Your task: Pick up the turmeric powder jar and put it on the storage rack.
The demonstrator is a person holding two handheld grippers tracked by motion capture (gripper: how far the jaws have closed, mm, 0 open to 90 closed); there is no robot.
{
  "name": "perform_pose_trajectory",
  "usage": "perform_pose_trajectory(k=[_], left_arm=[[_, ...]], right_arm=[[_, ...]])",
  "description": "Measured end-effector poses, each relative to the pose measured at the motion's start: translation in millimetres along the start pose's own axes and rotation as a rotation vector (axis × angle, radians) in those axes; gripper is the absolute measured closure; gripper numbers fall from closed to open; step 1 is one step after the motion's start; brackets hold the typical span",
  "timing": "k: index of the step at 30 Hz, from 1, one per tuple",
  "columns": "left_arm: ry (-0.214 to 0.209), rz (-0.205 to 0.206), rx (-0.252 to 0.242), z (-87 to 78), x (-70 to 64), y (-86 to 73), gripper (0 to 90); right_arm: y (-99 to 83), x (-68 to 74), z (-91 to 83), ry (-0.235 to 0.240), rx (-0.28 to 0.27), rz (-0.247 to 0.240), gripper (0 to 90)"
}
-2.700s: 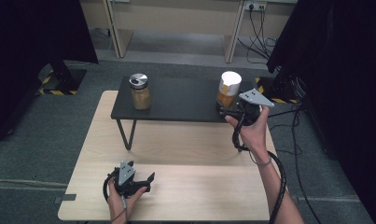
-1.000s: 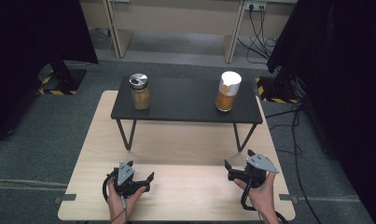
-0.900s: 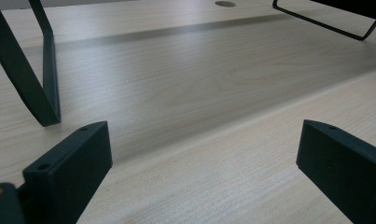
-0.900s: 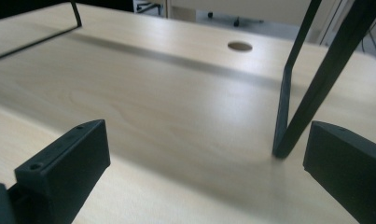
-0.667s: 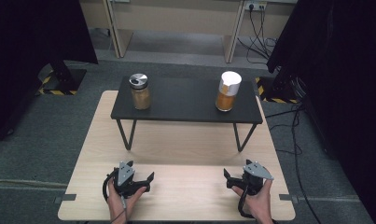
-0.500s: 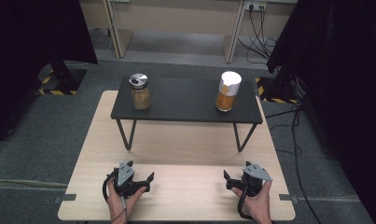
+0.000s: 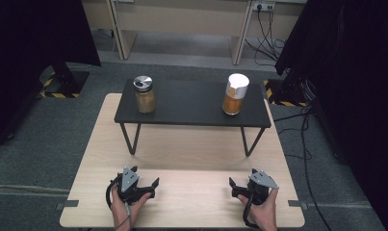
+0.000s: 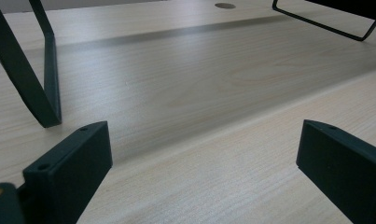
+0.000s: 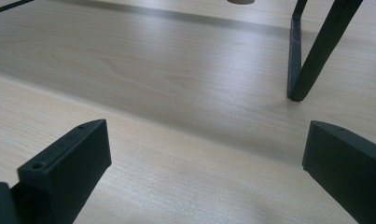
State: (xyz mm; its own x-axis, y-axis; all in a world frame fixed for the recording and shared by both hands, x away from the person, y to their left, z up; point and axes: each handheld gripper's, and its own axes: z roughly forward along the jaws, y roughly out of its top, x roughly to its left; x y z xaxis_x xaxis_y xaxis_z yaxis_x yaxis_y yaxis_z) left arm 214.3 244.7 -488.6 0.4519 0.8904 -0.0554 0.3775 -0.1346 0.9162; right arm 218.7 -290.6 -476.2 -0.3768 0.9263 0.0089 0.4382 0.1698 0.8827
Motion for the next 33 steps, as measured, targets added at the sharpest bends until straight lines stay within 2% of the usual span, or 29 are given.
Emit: perform_pose_trajectory(k=[14,33], left_arm=[[0.000,-0.004,0.005,0.6,0.3,0.9,2.4],[0.010,-0.013,-0.004,0.3,-0.7,-0.4,2.4]], right_arm=[[3.6,-3.2,1.0,0.012,0.024,0.023,1.1],[2.8,-7.9,0.8,0.021,0.020,0.056,1.1]])
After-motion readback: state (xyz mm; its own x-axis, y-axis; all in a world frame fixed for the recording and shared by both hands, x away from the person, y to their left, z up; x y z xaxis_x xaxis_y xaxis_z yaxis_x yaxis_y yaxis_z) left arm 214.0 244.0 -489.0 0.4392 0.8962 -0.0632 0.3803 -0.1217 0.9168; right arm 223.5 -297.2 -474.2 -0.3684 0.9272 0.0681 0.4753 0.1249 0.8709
